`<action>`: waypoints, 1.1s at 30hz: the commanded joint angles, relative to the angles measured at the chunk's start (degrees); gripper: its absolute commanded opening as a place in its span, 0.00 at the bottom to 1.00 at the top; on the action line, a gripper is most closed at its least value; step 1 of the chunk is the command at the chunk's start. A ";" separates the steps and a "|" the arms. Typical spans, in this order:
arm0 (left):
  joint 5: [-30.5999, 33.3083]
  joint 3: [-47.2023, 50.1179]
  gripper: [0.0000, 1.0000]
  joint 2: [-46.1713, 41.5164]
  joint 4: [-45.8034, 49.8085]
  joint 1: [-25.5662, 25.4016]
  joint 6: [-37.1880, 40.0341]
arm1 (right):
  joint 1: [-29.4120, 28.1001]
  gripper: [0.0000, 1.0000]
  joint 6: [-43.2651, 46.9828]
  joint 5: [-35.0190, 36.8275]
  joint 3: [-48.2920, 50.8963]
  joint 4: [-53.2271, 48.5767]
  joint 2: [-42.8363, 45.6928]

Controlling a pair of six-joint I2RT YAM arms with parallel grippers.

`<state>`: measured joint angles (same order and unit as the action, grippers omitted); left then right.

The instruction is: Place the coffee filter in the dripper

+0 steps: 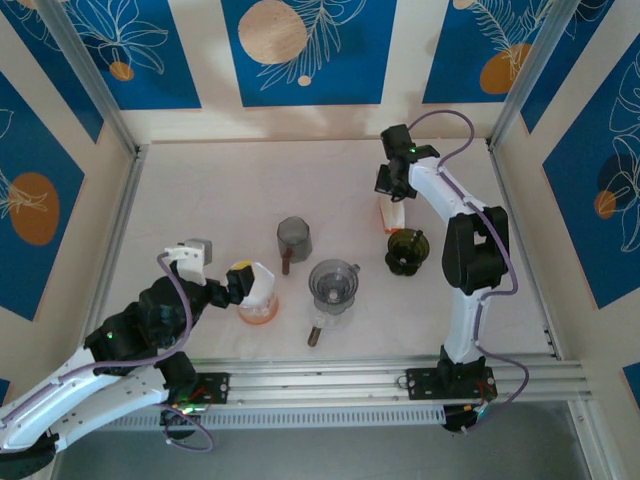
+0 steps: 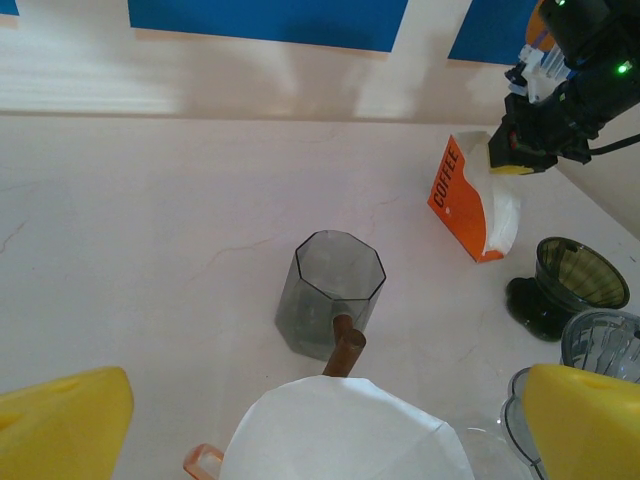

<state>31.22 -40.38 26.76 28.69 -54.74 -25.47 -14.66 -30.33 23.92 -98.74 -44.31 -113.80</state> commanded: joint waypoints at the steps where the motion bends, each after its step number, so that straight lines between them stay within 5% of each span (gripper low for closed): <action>1: 0.95 0.39 1.00 0.01 -1.48 0.38 0.69 | -0.51 0.00 0.71 1.76 0.92 0.67 5.33; 8: 0.77 -0.13 1.00 -0.10 -0.99 0.41 0.27 | -1.32 0.00 0.34 2.40 4.37 0.78 11.09; 20: -0.06 -1.30 1.00 -0.21 -0.15 0.38 -0.79 | -3.44 0.00 -0.63 0.79 16.27 4.07 34.19; 33: 0.78 -1.81 1.00 -1.47 1.29 0.42 -1.42 | -20.14 0.00 -0.57 -10.26 28.67 -3.40 59.61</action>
<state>31.20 -40.56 25.82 29.52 -54.74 -26.61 -32.01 -30.59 18.44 -70.46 -43.99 -56.93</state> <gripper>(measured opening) 0.996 0.054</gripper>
